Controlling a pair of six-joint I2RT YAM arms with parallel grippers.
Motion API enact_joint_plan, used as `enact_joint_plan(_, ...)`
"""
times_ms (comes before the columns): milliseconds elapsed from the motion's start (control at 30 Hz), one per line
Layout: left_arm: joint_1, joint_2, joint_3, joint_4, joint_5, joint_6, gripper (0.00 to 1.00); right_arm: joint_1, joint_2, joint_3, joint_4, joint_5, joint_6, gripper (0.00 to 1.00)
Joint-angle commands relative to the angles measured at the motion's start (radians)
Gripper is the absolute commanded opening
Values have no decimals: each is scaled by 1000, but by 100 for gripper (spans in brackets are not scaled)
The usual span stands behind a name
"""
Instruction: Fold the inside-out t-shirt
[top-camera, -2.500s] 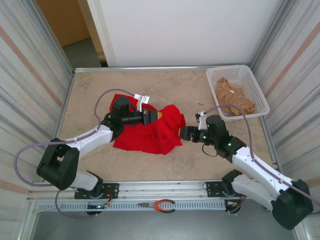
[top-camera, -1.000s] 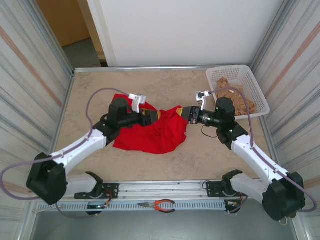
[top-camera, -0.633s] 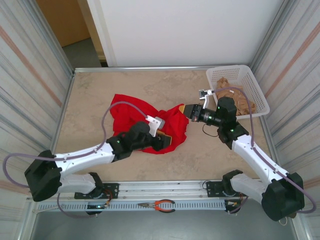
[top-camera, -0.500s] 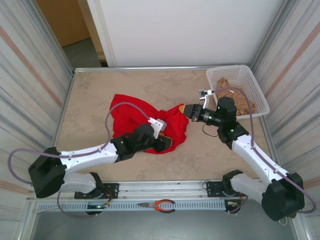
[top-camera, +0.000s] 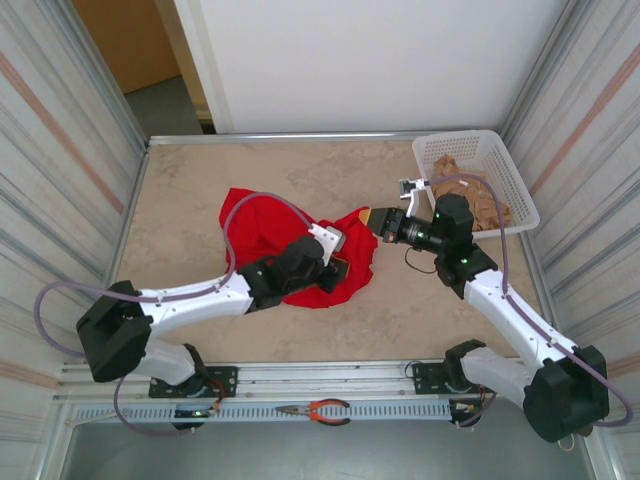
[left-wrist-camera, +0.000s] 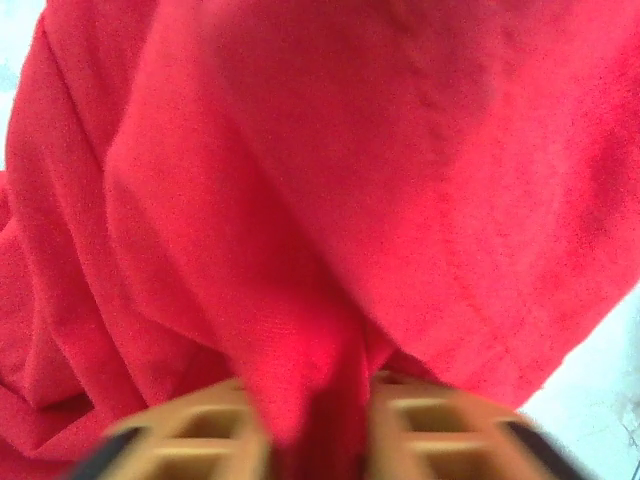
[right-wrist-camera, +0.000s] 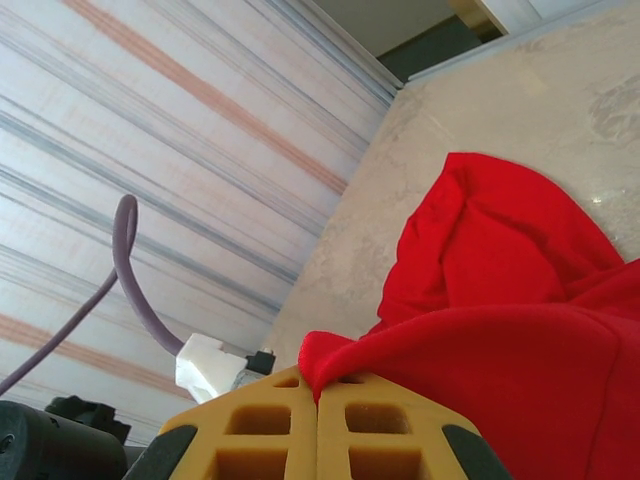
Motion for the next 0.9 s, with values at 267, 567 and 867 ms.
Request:
enact_joint_plan(267, 127, -346, -188, 130, 153, -22, 0, -122, 27, -92, -75, 75, -31, 0)
enact_joint_plan(567, 177, -372, -314, 216, 250, -84, 0, -74, 65, -135, -175, 164, -67, 64)
enact_joint_plan(867, 176, -360, -326, 222, 265, -90, 0, 170, -49, 37, -472, 452, -120, 70)
